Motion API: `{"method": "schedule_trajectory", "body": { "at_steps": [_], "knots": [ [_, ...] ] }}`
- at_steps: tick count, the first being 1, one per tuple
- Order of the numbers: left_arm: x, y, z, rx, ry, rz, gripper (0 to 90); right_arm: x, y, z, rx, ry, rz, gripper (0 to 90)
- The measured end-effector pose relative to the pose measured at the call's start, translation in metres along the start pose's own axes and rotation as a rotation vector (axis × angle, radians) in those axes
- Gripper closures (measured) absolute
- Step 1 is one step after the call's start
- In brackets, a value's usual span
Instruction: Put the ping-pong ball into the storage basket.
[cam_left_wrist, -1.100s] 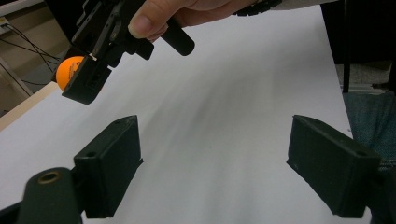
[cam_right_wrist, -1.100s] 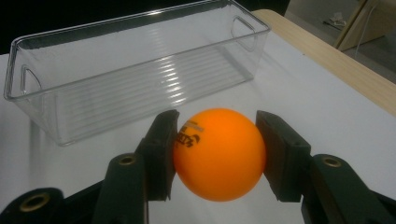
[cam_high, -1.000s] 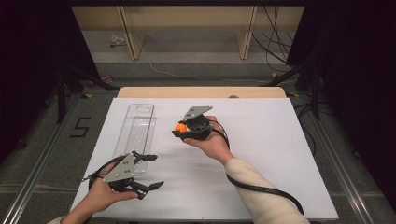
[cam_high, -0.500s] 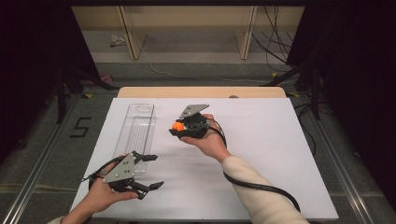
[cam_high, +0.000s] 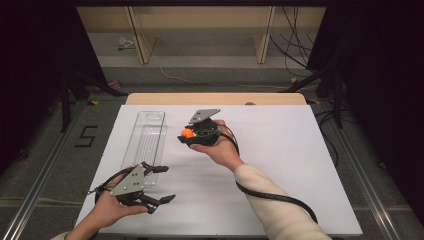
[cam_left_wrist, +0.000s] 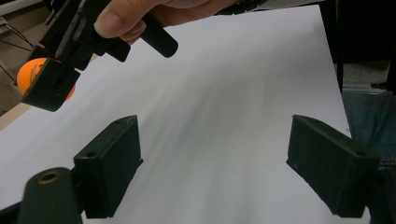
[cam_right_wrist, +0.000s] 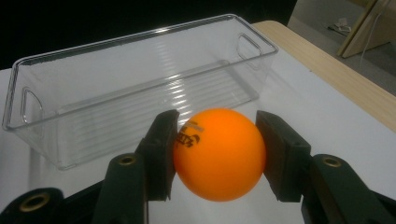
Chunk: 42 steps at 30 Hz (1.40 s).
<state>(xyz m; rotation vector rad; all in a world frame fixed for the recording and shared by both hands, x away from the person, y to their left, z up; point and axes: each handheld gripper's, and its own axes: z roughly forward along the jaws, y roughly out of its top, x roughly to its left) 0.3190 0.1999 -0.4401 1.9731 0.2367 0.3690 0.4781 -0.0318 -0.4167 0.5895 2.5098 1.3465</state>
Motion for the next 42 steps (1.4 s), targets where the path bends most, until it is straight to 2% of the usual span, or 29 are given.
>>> {"method": "schedule_trajectory", "body": {
  "at_steps": [19, 42],
  "knots": [
    [0.0, 0.0, 0.0, 0.0, -0.001, 0.001, 17.0, 0.001, 0.014, 0.01, -0.005, 0.009, -0.008, 51.5],
    [-0.001, 0.0, 0.001, 0.0, -0.005, 0.001, 17.1, 0.002, 0.022, 0.022, -0.013, 0.014, -0.004, 51.5]
  ]
}}
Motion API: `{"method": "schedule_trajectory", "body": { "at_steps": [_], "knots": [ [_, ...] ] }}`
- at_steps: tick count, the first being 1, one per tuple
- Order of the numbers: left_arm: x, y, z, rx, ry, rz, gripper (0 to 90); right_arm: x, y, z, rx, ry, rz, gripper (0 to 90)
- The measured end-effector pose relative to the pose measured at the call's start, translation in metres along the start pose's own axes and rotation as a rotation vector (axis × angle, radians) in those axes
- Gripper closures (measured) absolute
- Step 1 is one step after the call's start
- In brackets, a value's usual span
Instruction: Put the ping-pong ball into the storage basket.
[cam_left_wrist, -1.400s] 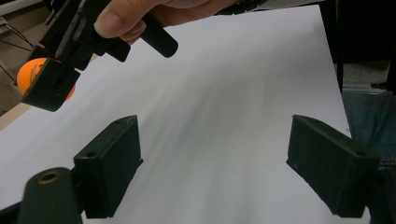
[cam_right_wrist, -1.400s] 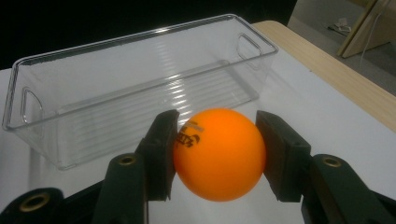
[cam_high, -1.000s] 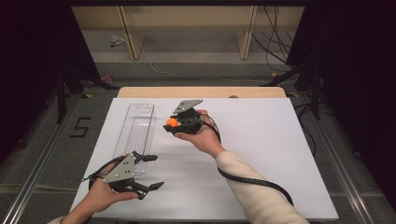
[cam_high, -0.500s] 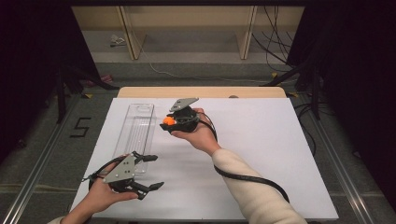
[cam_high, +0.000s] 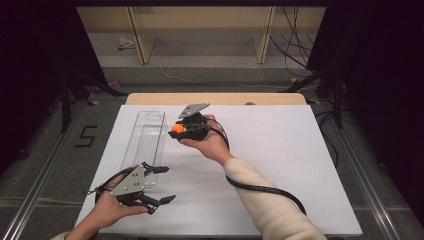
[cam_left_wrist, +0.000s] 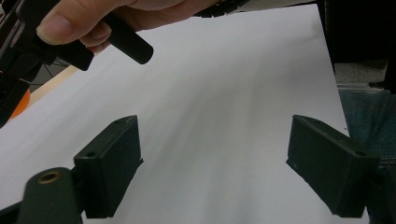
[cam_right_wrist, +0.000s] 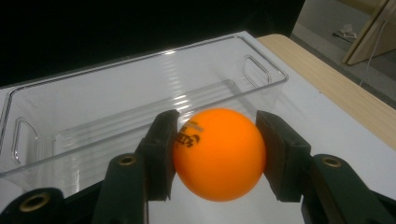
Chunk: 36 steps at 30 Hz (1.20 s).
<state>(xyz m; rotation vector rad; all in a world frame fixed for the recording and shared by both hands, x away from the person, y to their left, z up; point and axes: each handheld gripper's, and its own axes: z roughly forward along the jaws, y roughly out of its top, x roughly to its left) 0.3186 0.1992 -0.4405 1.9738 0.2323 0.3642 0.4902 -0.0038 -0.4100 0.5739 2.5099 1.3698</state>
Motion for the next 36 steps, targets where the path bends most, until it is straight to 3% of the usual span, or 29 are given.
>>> {"method": "schedule_trajectory", "body": {
  "at_steps": [36],
  "knots": [
    [0.0, 0.0, 0.001, 0.001, -0.002, 0.002, 17.2, 0.006, 0.01, 0.016, 0.005, 0.022, -0.009, 51.4]
  ]
}}
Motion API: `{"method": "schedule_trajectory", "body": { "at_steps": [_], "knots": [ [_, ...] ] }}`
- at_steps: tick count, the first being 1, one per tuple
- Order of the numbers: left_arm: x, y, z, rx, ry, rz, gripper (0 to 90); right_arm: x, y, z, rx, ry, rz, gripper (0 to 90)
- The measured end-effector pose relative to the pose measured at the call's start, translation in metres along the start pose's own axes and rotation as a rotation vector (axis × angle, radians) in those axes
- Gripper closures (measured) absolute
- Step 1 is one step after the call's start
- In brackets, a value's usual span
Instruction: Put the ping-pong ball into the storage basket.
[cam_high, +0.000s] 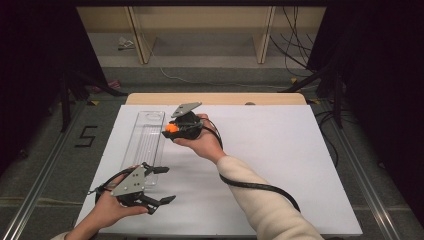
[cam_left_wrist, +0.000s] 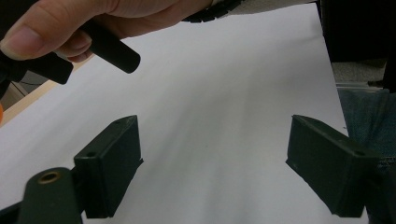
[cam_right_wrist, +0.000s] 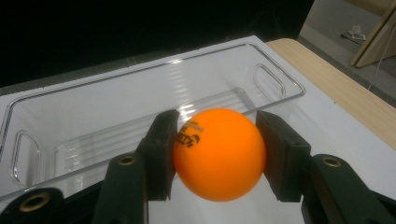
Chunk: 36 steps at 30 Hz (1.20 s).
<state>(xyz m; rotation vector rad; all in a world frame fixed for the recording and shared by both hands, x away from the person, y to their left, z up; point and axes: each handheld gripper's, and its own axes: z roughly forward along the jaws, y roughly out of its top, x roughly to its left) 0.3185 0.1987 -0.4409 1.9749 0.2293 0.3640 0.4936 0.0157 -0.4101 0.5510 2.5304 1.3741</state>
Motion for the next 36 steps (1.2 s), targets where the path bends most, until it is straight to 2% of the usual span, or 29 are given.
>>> {"method": "schedule_trajectory", "body": {
  "at_steps": [36],
  "knots": [
    [0.0, 0.0, 0.0, 0.001, -0.002, 0.003, 17.5, 0.007, 0.015, 0.021, 0.015, 0.028, -0.02, 51.4]
  ]
}}
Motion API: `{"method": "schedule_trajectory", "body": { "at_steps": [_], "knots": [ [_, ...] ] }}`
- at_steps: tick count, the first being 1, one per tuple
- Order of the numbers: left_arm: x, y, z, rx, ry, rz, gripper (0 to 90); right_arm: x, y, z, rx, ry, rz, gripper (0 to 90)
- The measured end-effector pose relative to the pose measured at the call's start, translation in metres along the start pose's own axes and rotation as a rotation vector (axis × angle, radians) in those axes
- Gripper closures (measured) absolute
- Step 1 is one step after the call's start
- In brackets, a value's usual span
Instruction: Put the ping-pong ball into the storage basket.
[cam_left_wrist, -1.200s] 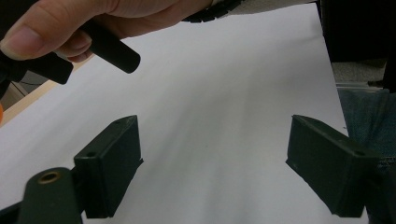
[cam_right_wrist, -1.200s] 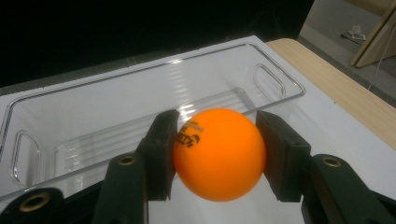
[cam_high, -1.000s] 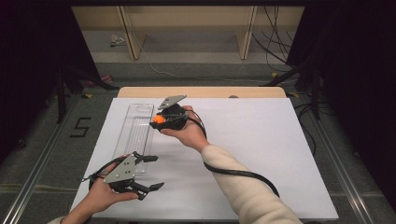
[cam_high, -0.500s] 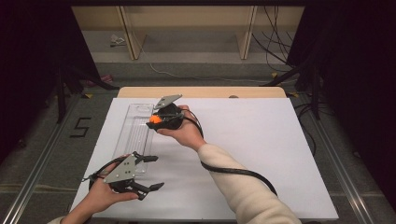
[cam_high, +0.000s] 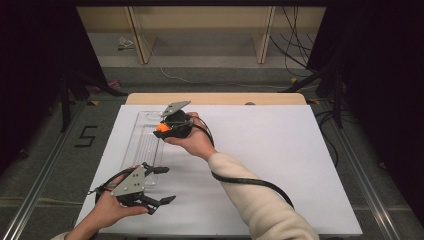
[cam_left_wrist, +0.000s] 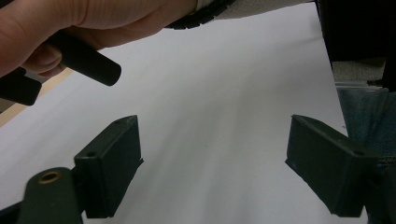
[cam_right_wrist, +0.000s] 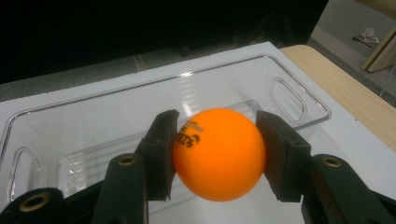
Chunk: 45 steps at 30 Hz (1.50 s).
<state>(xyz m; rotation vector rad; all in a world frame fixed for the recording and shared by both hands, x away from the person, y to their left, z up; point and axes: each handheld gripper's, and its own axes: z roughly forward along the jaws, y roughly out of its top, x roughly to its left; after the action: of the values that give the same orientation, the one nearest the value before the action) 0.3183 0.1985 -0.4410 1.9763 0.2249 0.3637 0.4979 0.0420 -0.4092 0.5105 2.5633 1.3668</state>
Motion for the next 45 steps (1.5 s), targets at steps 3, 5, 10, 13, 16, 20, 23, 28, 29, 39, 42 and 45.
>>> {"method": "schedule_trajectory", "body": {
  "at_steps": [3, 5, 10, 13, 16, 20, 23, 28, 29, 39, 42, 45],
  "knots": [
    [0.0, 0.0, 0.0, 0.0, 0.0, 0.0, 17.5, 0.0, 0.001, 0.002, 0.0, 0.002, -0.003, 51.4],
    [0.0, 0.0, 0.0, 0.0, 0.0, 0.001, 17.4, 0.0, 0.002, 0.003, -0.001, 0.001, -0.001, 51.4],
    [0.0, 0.0, 0.0, 0.0, -0.001, 0.0, 17.5, 0.001, 0.003, 0.006, 0.007, 0.008, -0.006, 51.4],
    [0.0, 0.0, 0.0, 0.0, -0.001, 0.001, 17.5, 0.002, 0.004, 0.009, 0.011, 0.012, -0.011, 51.3],
    [0.0, 0.0, 0.0, 0.0, -0.001, 0.001, 17.5, 0.003, 0.004, 0.012, 0.016, 0.017, -0.012, 51.4],
    [0.0, 0.0, 0.0, 0.0, -0.001, 0.001, 17.5, 0.005, 0.005, 0.016, 0.017, 0.021, -0.015, 51.3],
    [0.0, 0.0, 0.0, 0.0, -0.002, -0.001, 17.5, 0.006, 0.006, 0.018, 0.021, 0.026, -0.018, 51.3],
    [0.0, 0.0, 0.0, 0.0, -0.001, 0.001, 17.5, 0.006, 0.007, 0.02, 0.026, 0.03, -0.019, 51.3],
    [0.0, 0.0, 0.0, 0.0, -0.003, 0.0, 17.5, 0.006, 0.007, 0.02, 0.026, 0.03, -0.017, 51.3],
    [0.0, 0.0, 0.0, 0.0, -0.003, 0.001, 17.6, 0.007, 0.009, 0.025, 0.038, 0.042, -0.022, 51.3],
    [0.0, 0.0, 0.0, -0.001, -0.002, 0.002, 17.6, 0.008, 0.009, 0.027, 0.042, 0.048, -0.023, 51.3],
    [0.0, 0.0, 0.0, -0.001, -0.002, 0.001, 17.6, 0.009, 0.009, 0.029, 0.049, 0.052, -0.024, 51.3]
  ]
}}
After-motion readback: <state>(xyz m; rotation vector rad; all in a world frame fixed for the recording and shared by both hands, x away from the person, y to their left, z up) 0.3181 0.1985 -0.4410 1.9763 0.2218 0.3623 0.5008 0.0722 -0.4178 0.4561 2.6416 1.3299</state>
